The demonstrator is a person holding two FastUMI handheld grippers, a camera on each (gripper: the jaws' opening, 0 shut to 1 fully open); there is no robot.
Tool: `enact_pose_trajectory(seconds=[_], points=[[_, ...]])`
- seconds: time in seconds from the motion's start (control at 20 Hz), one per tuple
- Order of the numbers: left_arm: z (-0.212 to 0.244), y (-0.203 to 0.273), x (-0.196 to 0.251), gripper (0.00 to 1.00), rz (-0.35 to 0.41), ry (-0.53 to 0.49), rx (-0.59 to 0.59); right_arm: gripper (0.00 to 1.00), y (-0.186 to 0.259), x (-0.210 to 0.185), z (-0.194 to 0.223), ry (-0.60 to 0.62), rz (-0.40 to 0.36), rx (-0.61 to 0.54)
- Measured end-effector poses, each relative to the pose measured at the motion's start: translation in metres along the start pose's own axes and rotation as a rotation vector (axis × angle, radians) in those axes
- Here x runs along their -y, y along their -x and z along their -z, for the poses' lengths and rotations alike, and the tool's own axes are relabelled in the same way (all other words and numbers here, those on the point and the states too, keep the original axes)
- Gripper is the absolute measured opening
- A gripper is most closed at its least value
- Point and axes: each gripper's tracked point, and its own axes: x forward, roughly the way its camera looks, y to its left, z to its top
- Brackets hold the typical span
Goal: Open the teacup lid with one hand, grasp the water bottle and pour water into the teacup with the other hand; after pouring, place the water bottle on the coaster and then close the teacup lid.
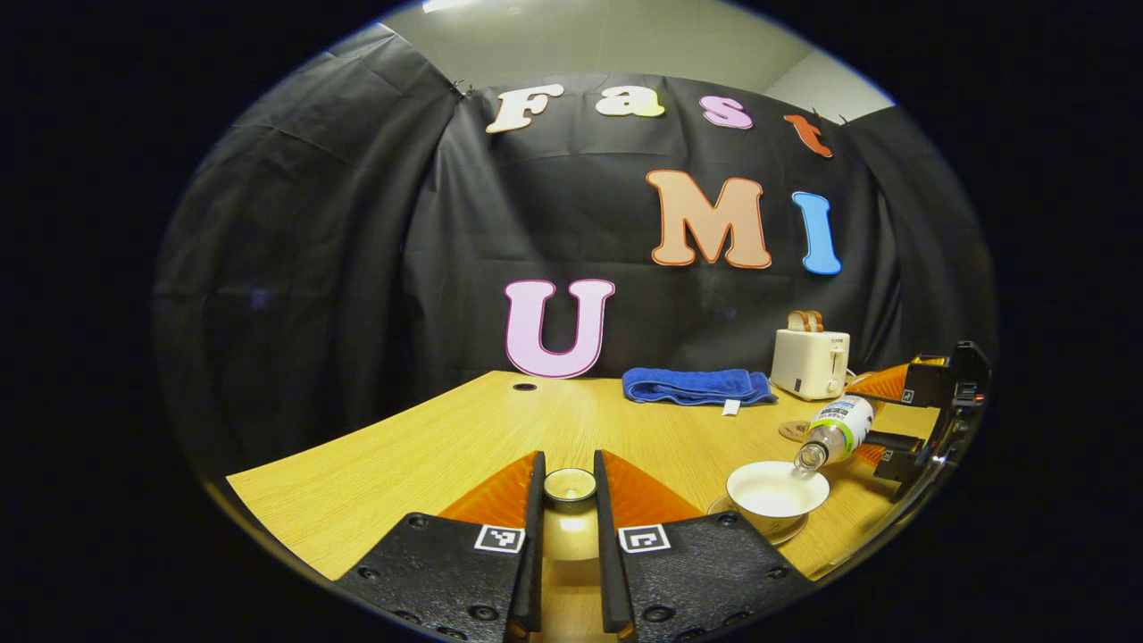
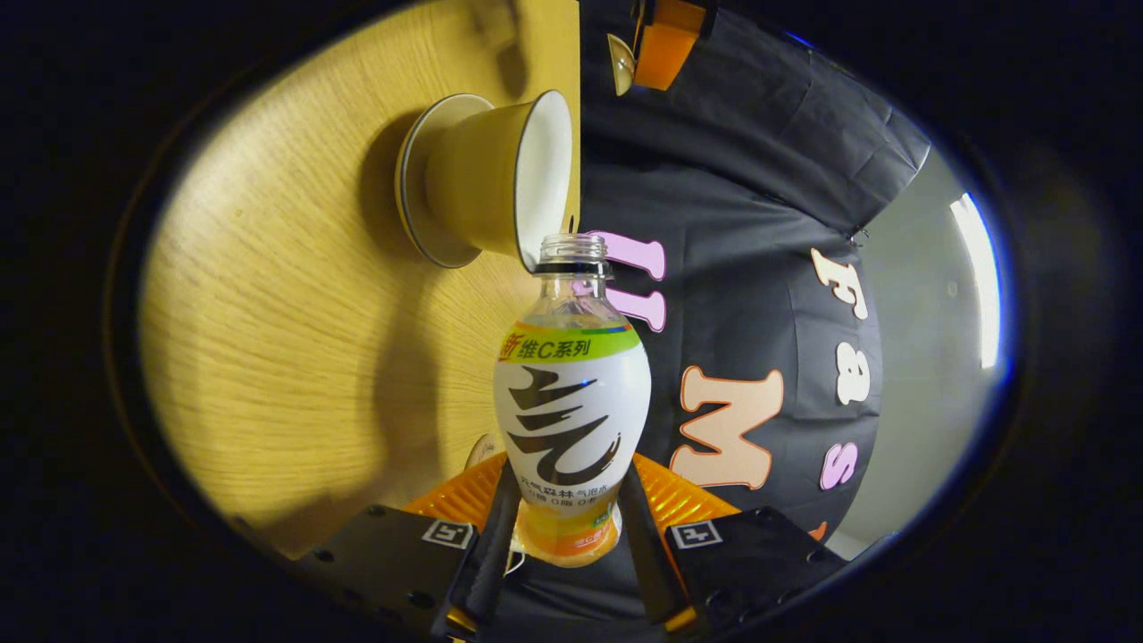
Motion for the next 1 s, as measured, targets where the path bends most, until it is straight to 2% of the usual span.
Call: enact_pose_trajectory(seconds=[1.0], points=[[0.001,0.002,-0.007,0.24,-0.004,0.028,-0.001,0.64,-0.012,0.024,-0.013,0.258,0.008,0.08]])
